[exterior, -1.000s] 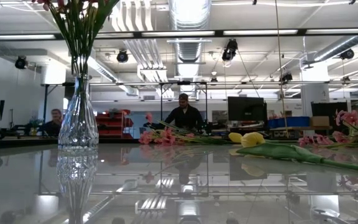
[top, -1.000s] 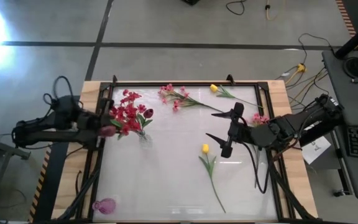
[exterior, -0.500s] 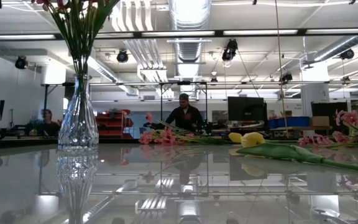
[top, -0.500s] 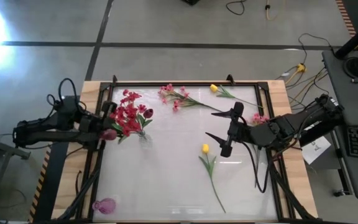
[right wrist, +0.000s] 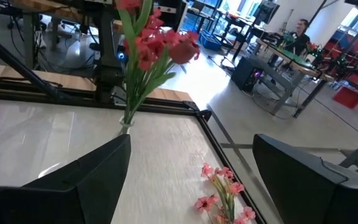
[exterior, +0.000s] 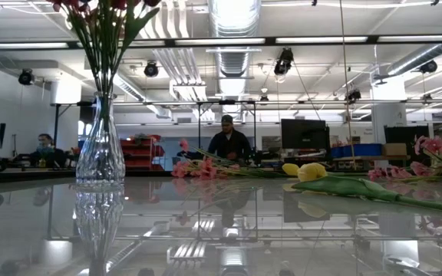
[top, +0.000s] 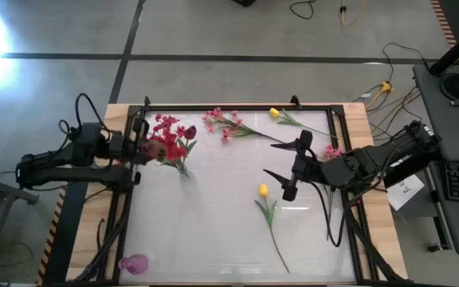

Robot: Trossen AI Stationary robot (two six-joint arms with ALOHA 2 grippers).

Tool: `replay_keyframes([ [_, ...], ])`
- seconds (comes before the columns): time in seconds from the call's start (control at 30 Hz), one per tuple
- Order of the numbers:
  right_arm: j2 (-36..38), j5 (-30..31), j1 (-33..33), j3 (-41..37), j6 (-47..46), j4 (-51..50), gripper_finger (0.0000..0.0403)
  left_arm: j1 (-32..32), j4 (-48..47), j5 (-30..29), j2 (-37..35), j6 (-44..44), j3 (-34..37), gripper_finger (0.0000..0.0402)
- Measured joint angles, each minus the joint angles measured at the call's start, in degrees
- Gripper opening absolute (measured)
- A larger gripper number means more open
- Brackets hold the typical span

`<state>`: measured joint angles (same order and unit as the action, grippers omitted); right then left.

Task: Sort flowers into vase by color
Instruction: Put the red flower into the transparent vase

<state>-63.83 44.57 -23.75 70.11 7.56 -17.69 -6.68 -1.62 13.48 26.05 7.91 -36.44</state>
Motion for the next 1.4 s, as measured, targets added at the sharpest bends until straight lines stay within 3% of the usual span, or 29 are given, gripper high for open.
replay_keyframes([
  [0.33,0.0,0.0,0.18,0.0,0.65,0.02,0.0329,0.0,-1.65,-1.49,3.78,-7.81,-3.38,0.0],
  [0.53,0.0,0.02,0.45,0.0,0.54,0.02,0.0329,0.0,-8.18,-13.02,6.2,-12.26,-5.42,0.0],
  [0.6,0.0,0.02,0.46,0.0,0.5,0.02,0.0329,-0.07,-9.45,-14.49,6.67,-14.35,-5.23,0.0],
  [0.83,0.0,0.02,0.46,0.0,0.41,0.02,0.0329,0.11,-10.77,-13.93,7.93,-18.07,-5.01,0.0],
  [1.2,0.0,0.02,0.44,0.0,-0.19,0.0,0.0329,0.11,-20.43,-13.54,8.06,-23.26,-4.03,0.0],
  [1.4,0.0,0.02,0.44,0.0,-0.16,0.0,0.0329,0.12,-21.85,-6.02,7.97,-23.48,-4.39,0.0003],
])
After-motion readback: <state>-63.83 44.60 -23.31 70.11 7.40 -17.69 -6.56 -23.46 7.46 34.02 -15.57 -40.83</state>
